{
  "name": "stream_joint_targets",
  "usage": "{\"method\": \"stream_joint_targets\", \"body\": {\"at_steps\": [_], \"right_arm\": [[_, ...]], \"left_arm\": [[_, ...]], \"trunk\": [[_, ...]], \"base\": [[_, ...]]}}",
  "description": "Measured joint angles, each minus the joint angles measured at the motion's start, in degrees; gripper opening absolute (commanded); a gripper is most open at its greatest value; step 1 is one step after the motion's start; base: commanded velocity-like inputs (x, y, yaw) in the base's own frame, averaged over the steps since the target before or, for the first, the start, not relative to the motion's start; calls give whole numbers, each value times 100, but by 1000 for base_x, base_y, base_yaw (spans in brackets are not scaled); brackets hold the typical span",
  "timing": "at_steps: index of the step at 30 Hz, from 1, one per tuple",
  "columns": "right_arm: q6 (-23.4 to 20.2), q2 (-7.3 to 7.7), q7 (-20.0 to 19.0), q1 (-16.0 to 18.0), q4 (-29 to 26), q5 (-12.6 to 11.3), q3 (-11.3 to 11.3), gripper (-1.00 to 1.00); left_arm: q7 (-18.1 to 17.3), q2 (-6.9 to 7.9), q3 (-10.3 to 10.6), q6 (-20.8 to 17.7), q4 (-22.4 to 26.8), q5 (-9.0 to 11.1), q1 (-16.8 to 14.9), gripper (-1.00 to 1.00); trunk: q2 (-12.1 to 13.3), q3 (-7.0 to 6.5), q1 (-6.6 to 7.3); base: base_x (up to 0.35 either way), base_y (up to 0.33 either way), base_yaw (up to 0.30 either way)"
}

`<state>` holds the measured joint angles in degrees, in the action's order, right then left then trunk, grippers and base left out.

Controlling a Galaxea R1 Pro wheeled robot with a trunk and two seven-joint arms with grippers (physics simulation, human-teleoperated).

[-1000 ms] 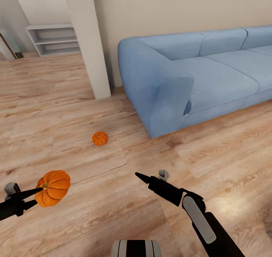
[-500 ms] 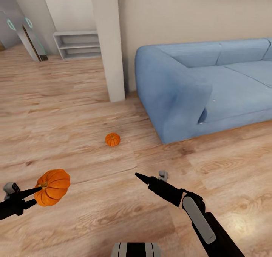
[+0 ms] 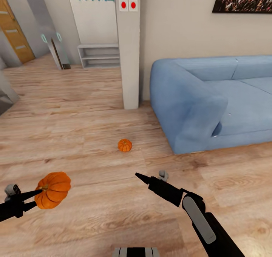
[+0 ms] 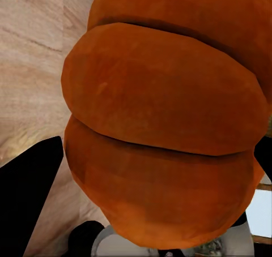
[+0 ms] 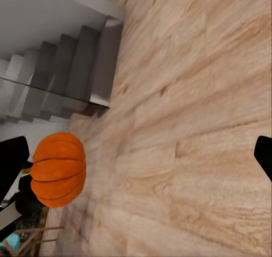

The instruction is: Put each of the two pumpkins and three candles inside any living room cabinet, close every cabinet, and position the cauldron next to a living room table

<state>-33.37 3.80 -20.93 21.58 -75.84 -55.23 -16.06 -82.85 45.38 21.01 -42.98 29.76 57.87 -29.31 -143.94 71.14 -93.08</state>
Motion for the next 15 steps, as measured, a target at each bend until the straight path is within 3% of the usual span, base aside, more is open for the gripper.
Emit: {"method": "stream_joint_targets", "body": {"at_steps": [2,5,11,15], "right_arm": [[0,11,0,0,0,0,0,100],[3,25,-4,2,1,0,0,100],[7,14,1,-2,-2,7,0,100],[7,-2,12,0,1,20,-6,100]], "left_arm": [[-3,1,-1,-2,-4,-244,1,-100],[-7,1,-20,-7,-3,-390,-2,-100],[-7,129,-24,-9,-8,-415,-3,-100],[-11,233,-31,-8,-120,-395,-3,-100]], "trunk": [[3,-54,5],[7,-136,13],[15,-298,29],[15,-314,28]], "base": [[0,0,239],[0,0,239],[0,0,238],[0,0,206]]}}
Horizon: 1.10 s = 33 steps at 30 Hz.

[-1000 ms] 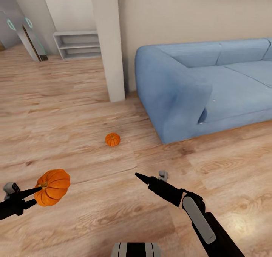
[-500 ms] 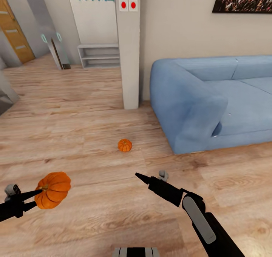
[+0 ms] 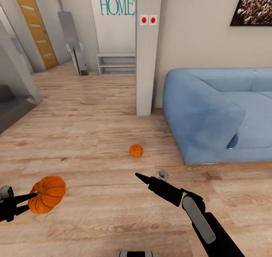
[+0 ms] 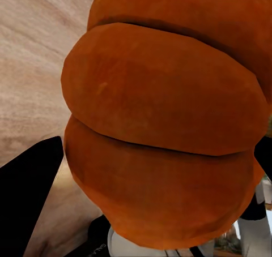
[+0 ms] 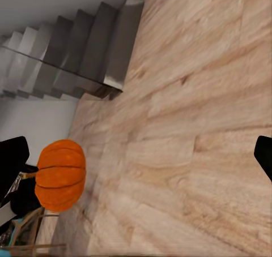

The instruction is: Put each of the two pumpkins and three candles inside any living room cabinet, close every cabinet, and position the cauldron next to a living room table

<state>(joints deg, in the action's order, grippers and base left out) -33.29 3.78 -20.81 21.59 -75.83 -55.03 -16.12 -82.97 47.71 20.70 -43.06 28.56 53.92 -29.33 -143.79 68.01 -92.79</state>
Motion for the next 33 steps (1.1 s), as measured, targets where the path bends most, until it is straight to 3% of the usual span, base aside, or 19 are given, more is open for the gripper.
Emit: {"method": "stream_joint_targets", "body": {"at_steps": [23,33], "right_arm": [[0,0,-9,1,190,-16,3,100],[10,10,-54,-2,191,-16,6,100]], "left_arm": [[-14,14,-36,-3,-48,32,-1,-100],[-14,15,-41,-3,-48,29,0,-100]], "trunk": [[0,-63,0],[0,-110,3]], "base": [[2,45,167],[201,55,192]]}}
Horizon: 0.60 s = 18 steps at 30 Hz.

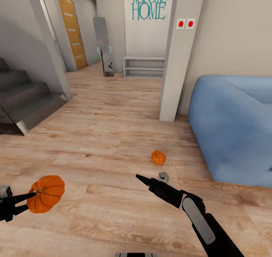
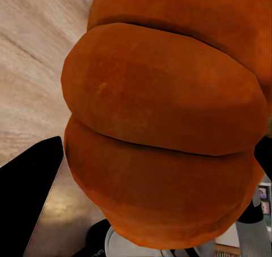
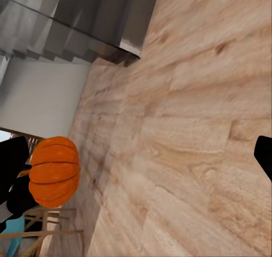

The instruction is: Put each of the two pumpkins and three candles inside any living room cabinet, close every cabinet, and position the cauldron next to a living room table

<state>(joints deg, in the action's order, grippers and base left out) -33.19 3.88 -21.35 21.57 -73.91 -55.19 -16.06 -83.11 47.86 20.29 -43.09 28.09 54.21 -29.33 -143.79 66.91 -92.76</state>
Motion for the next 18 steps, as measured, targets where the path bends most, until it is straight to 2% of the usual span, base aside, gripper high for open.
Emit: {"method": "stream_joint_targets", "body": {"at_steps": [7,18], "right_arm": [[-1,-2,13,1,11,7,3,100],[8,23,-15,-2,90,8,18,100]], "left_arm": [[1,0,4,1,-1,-4,1,-100],[2,-2,9,2,-3,-11,2,-100]], "trunk": [[0,-33,0],[0,-84,0]], "base": [[299,104,192],[324,9,192]]}}
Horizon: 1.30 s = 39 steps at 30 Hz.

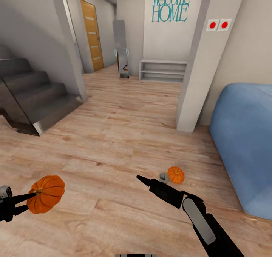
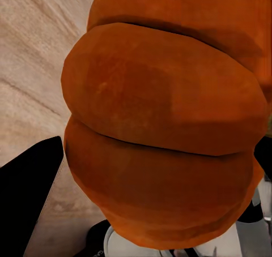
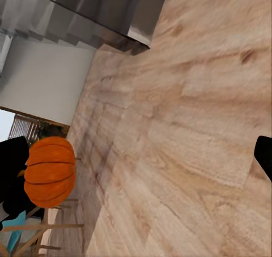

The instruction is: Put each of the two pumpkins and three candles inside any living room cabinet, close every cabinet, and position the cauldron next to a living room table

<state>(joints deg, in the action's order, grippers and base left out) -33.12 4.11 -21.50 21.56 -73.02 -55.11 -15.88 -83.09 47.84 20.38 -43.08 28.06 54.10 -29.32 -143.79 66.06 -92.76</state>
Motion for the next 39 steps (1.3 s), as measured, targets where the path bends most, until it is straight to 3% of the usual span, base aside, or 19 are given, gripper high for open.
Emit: {"method": "stream_joint_targets", "body": {"at_steps": [10,25,39], "right_arm": [[-7,-10,9,3,6,0,1,100],[-11,-1,7,1,7,0,7,100],[-9,7,-5,3,5,-14,9,100]], "left_arm": [[1,-8,2,1,-2,-2,0,-100],[2,-9,3,2,2,-3,-2,-100],[-2,-22,-9,-2,13,15,-5,-100]], "trunk": [[0,-41,0],[0,-46,-1],[0,-47,-3]], "base": [[328,-65,161],[288,-158,10],[97,-18,0]]}}
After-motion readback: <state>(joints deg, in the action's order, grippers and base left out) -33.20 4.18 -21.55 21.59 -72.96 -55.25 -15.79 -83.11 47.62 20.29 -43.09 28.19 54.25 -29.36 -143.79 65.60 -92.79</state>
